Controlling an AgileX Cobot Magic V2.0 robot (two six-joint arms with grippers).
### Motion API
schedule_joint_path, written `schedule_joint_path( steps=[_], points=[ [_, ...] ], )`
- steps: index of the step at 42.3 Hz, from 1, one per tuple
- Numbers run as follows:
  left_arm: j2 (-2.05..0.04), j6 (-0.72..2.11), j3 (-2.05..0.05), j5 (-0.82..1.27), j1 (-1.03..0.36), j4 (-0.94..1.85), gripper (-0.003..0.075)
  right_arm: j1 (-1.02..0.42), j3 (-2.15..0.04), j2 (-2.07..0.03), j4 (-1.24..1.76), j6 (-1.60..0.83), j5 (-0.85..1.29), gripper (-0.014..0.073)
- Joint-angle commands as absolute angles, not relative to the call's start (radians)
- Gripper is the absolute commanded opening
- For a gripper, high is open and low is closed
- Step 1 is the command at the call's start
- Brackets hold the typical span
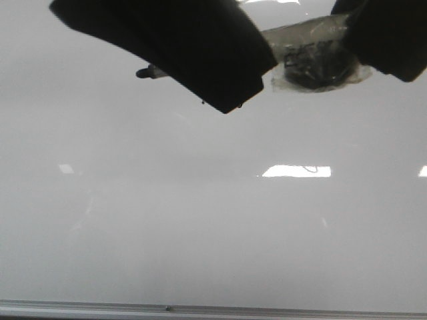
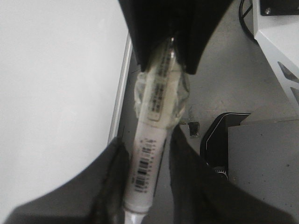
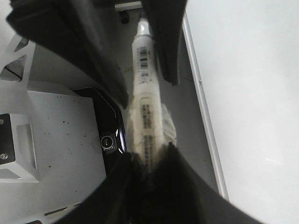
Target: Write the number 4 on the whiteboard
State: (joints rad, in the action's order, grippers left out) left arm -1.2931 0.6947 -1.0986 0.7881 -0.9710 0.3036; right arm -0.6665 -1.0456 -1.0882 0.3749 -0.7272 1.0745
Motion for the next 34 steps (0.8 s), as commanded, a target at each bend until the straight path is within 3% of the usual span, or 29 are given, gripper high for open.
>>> schedule_joint_path(
  steps=[1, 10, 13, 17, 24, 27, 34],
  points=[
    [-1.270, 0.695, -1.127, 0.735, -0.980, 0.333, 0.0097, -0.667, -1.075, -1.066, 0.412, -0.739, 1.042, -0.0048],
    [-1.270, 0.695, -1.127, 0.735, -0.980, 0.333, -0.0004, -0.667, -1.075, -1.066, 0.412, -0.739, 1.042, -0.0041],
    [-1.270, 0.695, -1.127, 0.735, -0.980, 0.333, -0.0018, -0.667, -1.075, -1.066, 0.412, -0.739, 1.042, 0.0006],
    [-1.270, 0.695, -1.127, 0.735, -0.980, 0.333, -0.0020, -0.667, -1.075, -1.066, 0.411, -0.739, 1.050, 0.0148],
    [-1.270, 0.695, -1.127, 0.735, -0.980, 0.333, -0.0020, -0.666, -1.075, -1.064, 0.403, -0.739, 1.057, 0.0558],
    [-1.270, 0.695, -1.127, 0.735, -0.980, 0.333, -0.0020, -0.666, -1.075, -1.059, 0.388, -0.738, 1.060, 0.0669],
    [-1.270, 0.695, -1.127, 0.735, -0.980, 0.326, -0.0020, -0.666, -1.075, -1.025, 0.369, -0.728, 1.060, 0.0643]
  ],
)
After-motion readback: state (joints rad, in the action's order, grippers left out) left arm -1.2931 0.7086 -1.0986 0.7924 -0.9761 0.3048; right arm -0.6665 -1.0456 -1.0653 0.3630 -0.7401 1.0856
